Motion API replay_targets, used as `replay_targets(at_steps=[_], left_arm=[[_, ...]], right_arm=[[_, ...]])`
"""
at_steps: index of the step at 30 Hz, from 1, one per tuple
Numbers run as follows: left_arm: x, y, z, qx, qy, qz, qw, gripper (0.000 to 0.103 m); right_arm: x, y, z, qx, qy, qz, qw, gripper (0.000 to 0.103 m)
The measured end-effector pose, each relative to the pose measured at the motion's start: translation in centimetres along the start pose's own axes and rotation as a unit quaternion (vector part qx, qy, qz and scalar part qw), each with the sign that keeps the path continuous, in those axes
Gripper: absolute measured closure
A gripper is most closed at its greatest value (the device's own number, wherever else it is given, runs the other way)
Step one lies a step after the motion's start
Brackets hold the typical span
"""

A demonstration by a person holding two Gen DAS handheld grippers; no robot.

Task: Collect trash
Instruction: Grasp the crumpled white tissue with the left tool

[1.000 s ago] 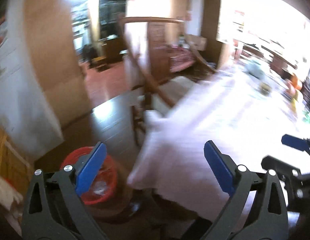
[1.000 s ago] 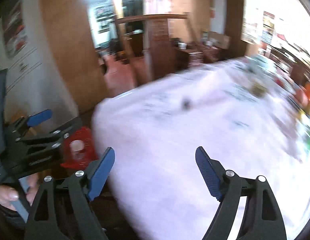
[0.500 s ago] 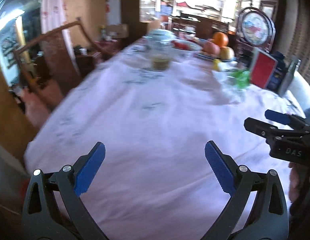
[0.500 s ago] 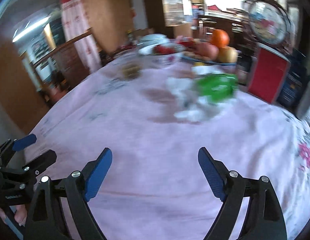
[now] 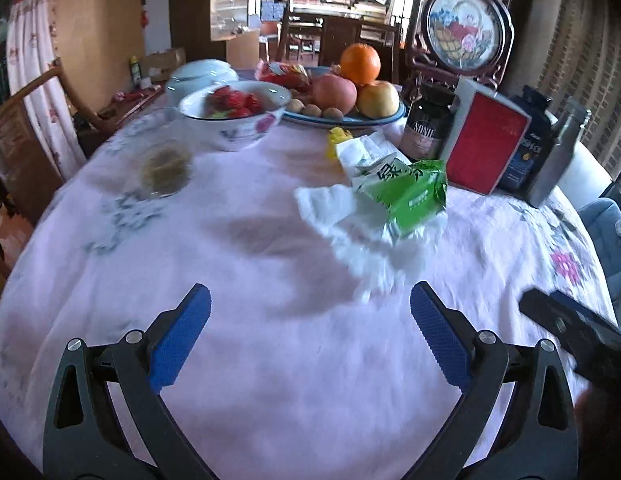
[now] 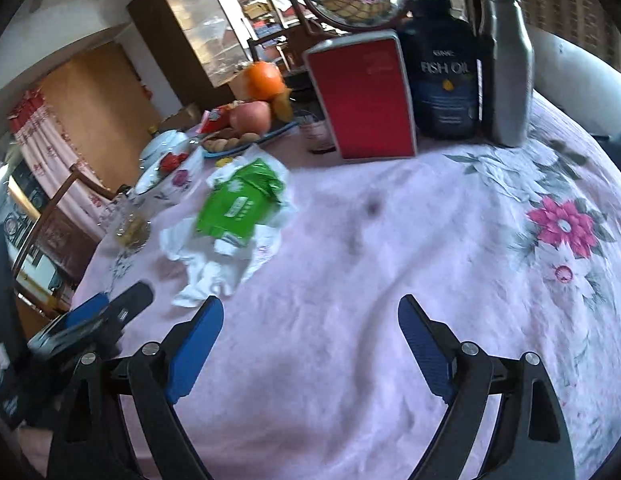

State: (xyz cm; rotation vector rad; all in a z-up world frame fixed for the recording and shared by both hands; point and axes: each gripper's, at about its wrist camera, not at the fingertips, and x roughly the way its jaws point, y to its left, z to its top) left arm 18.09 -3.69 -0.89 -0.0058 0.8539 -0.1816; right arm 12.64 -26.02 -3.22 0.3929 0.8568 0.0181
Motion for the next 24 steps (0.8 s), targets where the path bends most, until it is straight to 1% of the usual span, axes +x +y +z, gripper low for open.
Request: replay_targets(at_steps=[4, 6, 11, 13, 14, 15, 16, 18, 19, 20, 21, 24], left_arm=[[3.3, -0.8, 1.1, 0.003, 0.021, -0.009, 0.9997, 0.007], [4.2, -0.9, 1.1, 0.006, 0.027, -0.01, 0.9996, 0.007], [5.7, -0.5, 0.9, -0.018, 0.032, -0.021, 0.9991, 0.007], [5.9, -0.4, 0.7, -0.015, 0.032, -0.022, 0.9991, 0.011], [6.2, -0.6, 0.7, -0.008, 0.034, -0.025, 0.9991, 0.017], [6.3, -0.7, 0.7, -0.003, 0.036, -0.03, 0.9989, 0.028], [6.4, -0.7, 0.6, 0.0, 0.038, -0.038, 0.9986, 0.034], [6.8, -0.8, 0.5, -0.001, 0.042, -0.051, 0.9978, 0.056], [6.9, -0.9, 0.5, -0.001, 0.044, -0.057, 0.9974, 0.065], [7.0, -1.0, 0.5, 0.001, 0.046, -0.067, 0.9967, 0.085], [7.0, -1.0, 0.4, 0.004, 0.047, -0.069, 0.9965, 0.096], [6.0, -0.5, 0.4, 0.005, 0.034, -0.063, 0.9974, 0.097]], right_arm=[[0.2, -0.5, -0.2, 0.014, 0.013, 0.003, 1.0, 0.015], [0.2, -0.6, -0.2, 0.019, 0.016, 0.01, 1.0, 0.015], [0.1, -0.4, -0.4, 0.016, 0.014, 0.008, 1.0, 0.015], [0.5, -0.4, -0.5, 0.017, 0.021, 0.006, 1.0, 0.015], [0.7, -0.4, -0.5, 0.018, 0.025, 0.005, 1.0, 0.015], [0.9, -0.3, -0.6, 0.017, 0.03, 0.005, 0.999, 0.015], [1.2, -0.2, -0.7, 0.016, 0.033, 0.004, 0.999, 0.015], [1.5, 0.0, -0.9, 0.009, 0.036, 0.0, 0.999, 0.015], [1.6, 0.1, -0.9, 0.007, 0.036, -0.002, 0.999, 0.015], [1.7, 0.2, -1.0, 0.003, 0.037, -0.006, 0.999, 0.015], [1.8, 0.3, -1.0, 0.001, 0.037, -0.008, 0.999, 0.015], [2.0, 0.2, -1.0, -0.002, 0.033, -0.019, 0.999, 0.015]])
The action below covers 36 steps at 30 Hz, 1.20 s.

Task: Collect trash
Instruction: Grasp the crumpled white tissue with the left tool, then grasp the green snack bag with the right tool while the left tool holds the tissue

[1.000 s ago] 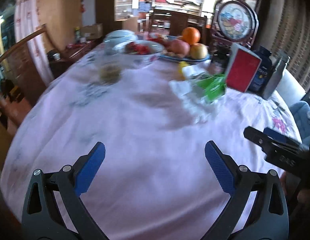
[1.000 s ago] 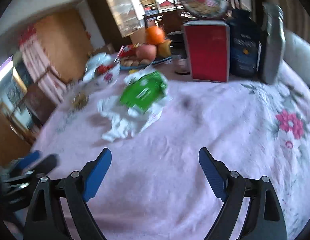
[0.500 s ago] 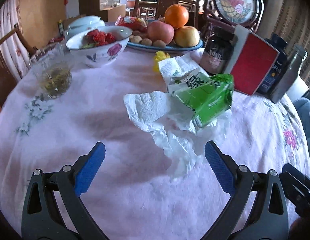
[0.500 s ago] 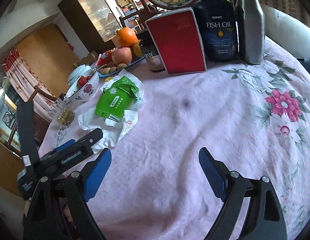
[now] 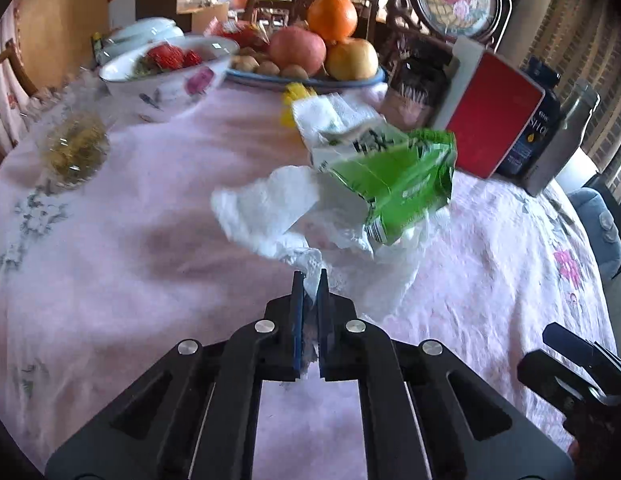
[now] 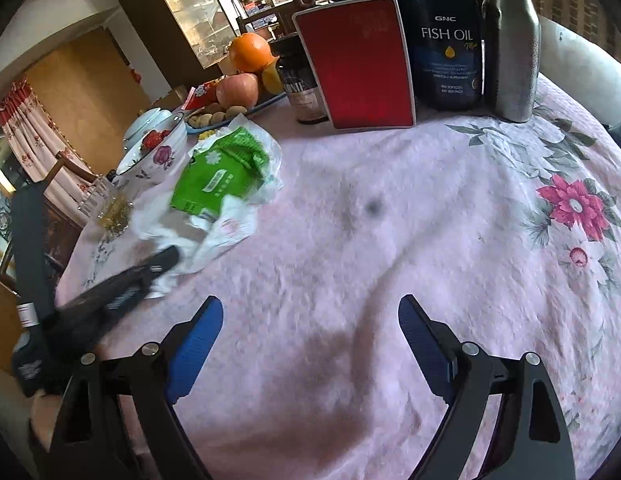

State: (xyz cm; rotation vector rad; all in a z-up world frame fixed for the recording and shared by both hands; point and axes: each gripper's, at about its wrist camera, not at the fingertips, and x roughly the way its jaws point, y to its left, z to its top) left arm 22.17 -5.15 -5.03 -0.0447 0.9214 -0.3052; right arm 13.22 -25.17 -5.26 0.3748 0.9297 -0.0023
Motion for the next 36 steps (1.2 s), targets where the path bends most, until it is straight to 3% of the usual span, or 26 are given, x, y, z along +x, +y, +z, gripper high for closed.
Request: replay_targets(at_steps=[4, 7, 9, 13, 16, 20, 26, 31, 36], left_arm=[[-4.3, 2.1, 0.5, -0.032, -0.059, 0.029, 0.9973, 0.097], [-7.7, 4.6, 1.1, -0.076, -0.119, 0.06, 0.9881, 0.097], [-9.0, 5.7, 1.2, -0.093, -0.136, 0.067, 0.9841, 0.096], [-9.0, 6.9, 1.3, -0.107, -0.118, 0.057, 0.9856, 0.096], [-8.2, 7.4, 1.5, -0.118, -0.09, 0.045, 0.9879, 0.096], [-7.8, 7.6, 1.2, -0.122, -0.076, 0.037, 0.989, 0.096], [-7.5, 8.0, 1.3, -0.124, -0.068, 0.044, 0.9889, 0.096], [-7.0, 8.5, 1.3, -0.132, -0.057, 0.059, 0.9878, 0.096], [-6.7, 8.9, 1.3, -0.138, -0.05, 0.068, 0.9868, 0.096]], right_arm=[[0.7, 0.0, -0.1, -0.01, -0.009, -0.028, 1.0, 0.015], [1.1, 0.3, -0.2, -0.022, -0.018, -0.044, 0.999, 0.015], [1.2, 0.9, -0.4, -0.042, -0.036, -0.054, 0.997, 0.015], [1.0, 2.5, -0.5, -0.074, -0.056, -0.062, 0.994, 0.015], [0.9, 3.9, 0.7, -0.083, -0.043, -0.028, 0.995, 0.015], [1.5, 5.9, 4.3, -0.121, -0.057, -0.008, 0.991, 0.015], [5.2, 7.3, 9.5, -0.11, -0.029, 0.057, 0.992, 0.015], [6.7, 8.7, 9.6, -0.122, -0.011, 0.085, 0.989, 0.016], [4.9, 10.7, 7.2, -0.165, 0.009, 0.167, 0.972, 0.016]])
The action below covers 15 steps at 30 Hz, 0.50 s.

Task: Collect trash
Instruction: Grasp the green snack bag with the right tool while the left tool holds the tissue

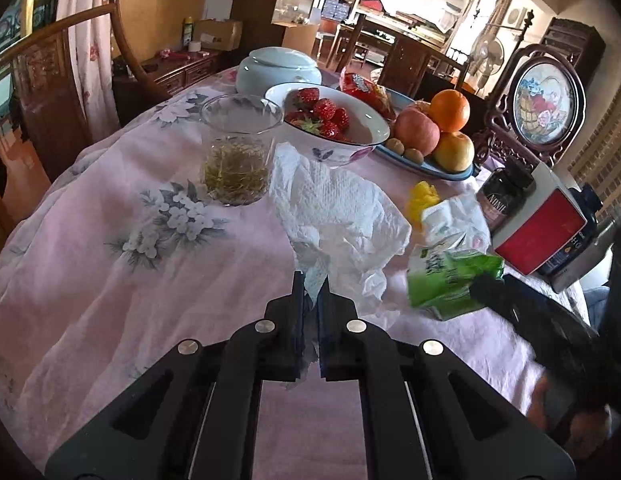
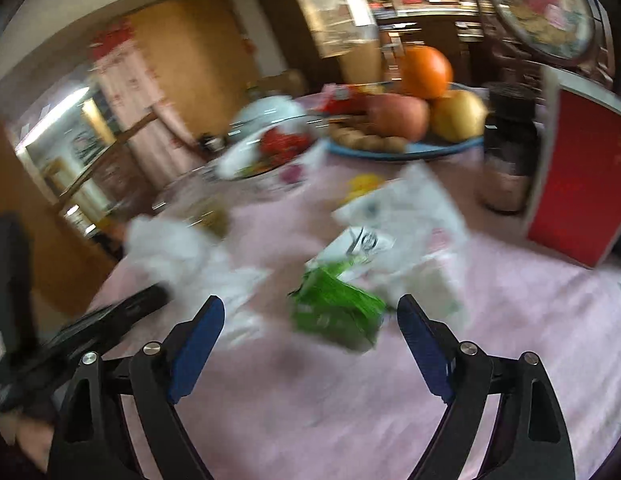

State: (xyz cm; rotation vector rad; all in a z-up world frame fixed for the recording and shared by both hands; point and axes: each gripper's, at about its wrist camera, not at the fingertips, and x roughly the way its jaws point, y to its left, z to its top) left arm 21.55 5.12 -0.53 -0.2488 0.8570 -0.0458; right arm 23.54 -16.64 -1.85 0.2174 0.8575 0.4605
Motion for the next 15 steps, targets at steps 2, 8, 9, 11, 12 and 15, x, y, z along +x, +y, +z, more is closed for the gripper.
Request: replay_targets(at_steps=[2, 8, 9, 11, 12, 15], left_arm=[[0.0, 0.1, 0.0, 0.0, -0.001, 0.005, 1.0, 0.096], [0.5, 0.4, -0.1, -0.003, 0.008, 0.009, 0.9999, 0.096], [0.6, 0.4, -0.1, -0.004, 0.009, 0.008, 0.9999, 0.096], [0.7, 0.5, 0.0, -0.006, 0.013, 0.006, 0.9999, 0.096], [0.8, 0.6, 0.0, -0.007, 0.014, 0.006, 0.9999, 0.096], [0.9, 0.7, 0.0, -0.011, 0.016, 0.003, 0.9998, 0.096]], right_arm=[[-0.1, 0.9, -0.2, -0.018, 0.003, -0.002, 1.0, 0.016], [1.5, 1.2, 0.3, -0.054, 0.018, -0.077, 0.995, 0.021], [1.8, 1.2, 0.4, -0.062, 0.022, -0.083, 0.994, 0.025], [2.8, 1.6, 0.5, -0.087, 0.036, -0.095, 0.991, 0.038], [3.1, 1.7, 0.5, -0.095, 0.045, -0.095, 0.99, 0.048], [3.9, 2.0, 0.2, -0.116, 0.075, -0.073, 0.988, 0.054]])
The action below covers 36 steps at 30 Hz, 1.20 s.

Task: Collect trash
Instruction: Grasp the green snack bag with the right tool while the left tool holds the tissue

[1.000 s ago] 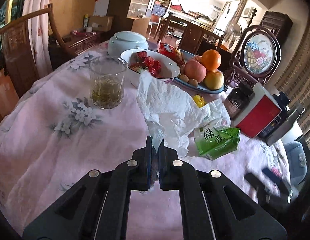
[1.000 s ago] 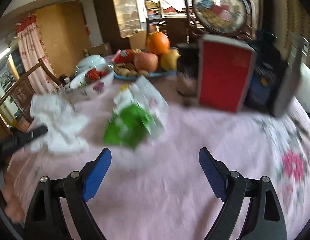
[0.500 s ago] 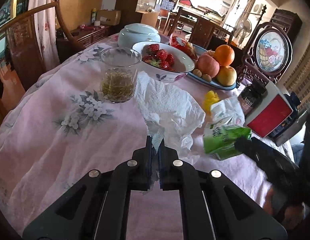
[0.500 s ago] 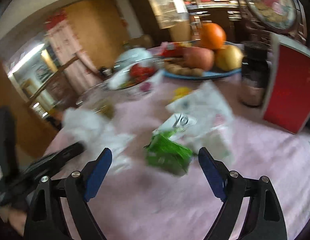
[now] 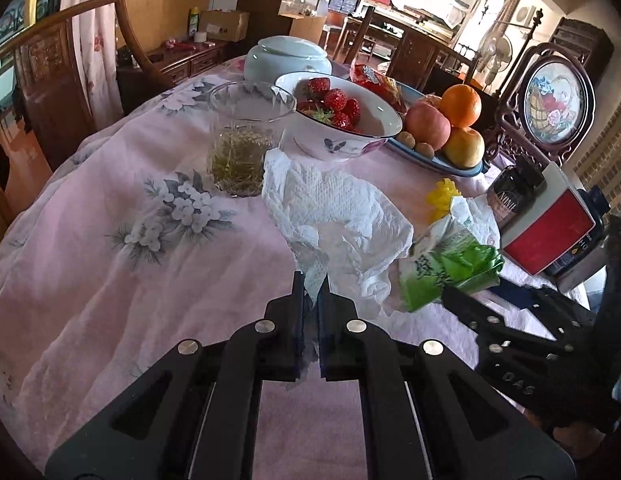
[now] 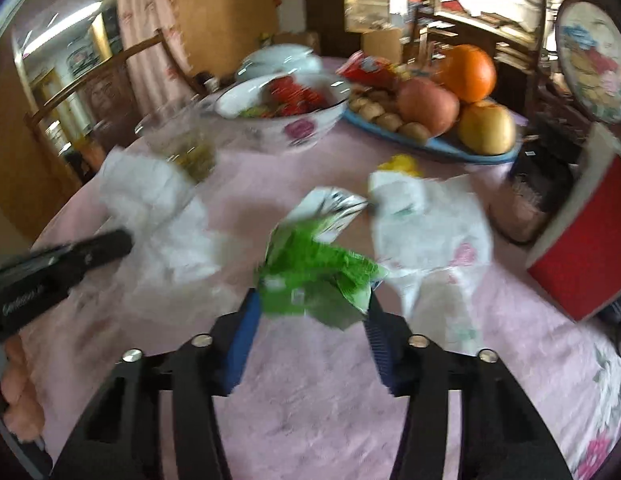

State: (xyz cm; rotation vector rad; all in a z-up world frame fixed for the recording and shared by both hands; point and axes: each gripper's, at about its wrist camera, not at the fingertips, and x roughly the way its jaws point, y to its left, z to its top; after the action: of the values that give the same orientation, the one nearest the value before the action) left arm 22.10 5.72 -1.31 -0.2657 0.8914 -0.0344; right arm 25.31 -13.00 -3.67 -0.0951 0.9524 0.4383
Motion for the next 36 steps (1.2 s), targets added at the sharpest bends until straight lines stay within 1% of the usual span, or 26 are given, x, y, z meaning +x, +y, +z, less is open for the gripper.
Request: replay_targets(at_steps=[4, 6, 7, 8, 9, 10, 15, 17, 21, 26, 31, 33, 36], left_arm=[[-0.1, 0.4, 0.2, -0.009, 0.001, -0.006, 0.9999, 0.096], [-0.1, 0.5, 0.2, -0.01, 0.0, -0.003, 0.9999, 0.096], [-0.1, 0.6, 0.2, -0.011, 0.0, -0.003, 0.9999, 0.096], [0.0, 0.7, 0.2, -0.013, 0.002, -0.003, 0.9999, 0.096], [0.0, 0.8, 0.3, -0.015, 0.004, -0.003, 0.9999, 0.096], [0.1, 0.8, 0.3, -0.016, 0.005, -0.003, 0.9999, 0.096], [0.1, 1.1, 0.4, -0.021, 0.006, -0.004, 0.9998, 0.096], [0.2, 1.1, 0.4, -0.02, 0.007, -0.002, 0.9998, 0.096], [0.4, 1.2, 0.4, -0.022, 0.01, -0.002, 0.9997, 0.096], [0.5, 1.1, 0.4, -0.019, 0.011, -0.001, 0.9998, 0.096], [0.7, 0.7, 0.2, -0.007, 0.013, 0.001, 0.9999, 0.096], [0.8, 0.8, 0.2, -0.011, 0.014, 0.002, 0.9998, 0.096], [0.8, 1.1, 0.3, -0.018, 0.015, 0.003, 0.9997, 0.096]], right_arm=[[-0.6, 1.1, -0.5, -0.029, 0.009, 0.075, 0.997, 0.054], [-0.9, 0.9, -0.4, -0.028, 0.007, 0.099, 0.995, 0.053], [-1.1, 0.5, -0.4, -0.025, 0.005, 0.101, 0.995, 0.051], [-1.1, 0.3, -0.3, -0.024, 0.006, 0.093, 0.995, 0.045], [-1.2, 0.0, -0.2, -0.024, 0.005, 0.079, 0.997, 0.042], [-1.3, -0.3, -0.3, -0.029, 0.004, 0.064, 0.998, 0.041], [-1.3, -1.1, -0.3, -0.047, 0.003, 0.031, 0.998, 0.036], [-1.1, -1.2, -0.2, -0.067, 0.008, 0.009, 0.998, 0.035], [-0.8, -1.9, -0.1, -0.082, 0.016, -0.009, 0.996, 0.034], [-0.3, -2.8, 0.8, -0.076, 0.011, -0.004, 0.997, 0.033], [1.5, -1.2, 1.6, -0.117, 0.029, -0.019, 0.993, 0.034], [1.4, -0.6, 1.3, -0.125, 0.037, 0.003, 0.991, 0.04], [0.1, 0.4, 0.5, -0.128, 0.037, 0.049, 0.99, 0.044]])
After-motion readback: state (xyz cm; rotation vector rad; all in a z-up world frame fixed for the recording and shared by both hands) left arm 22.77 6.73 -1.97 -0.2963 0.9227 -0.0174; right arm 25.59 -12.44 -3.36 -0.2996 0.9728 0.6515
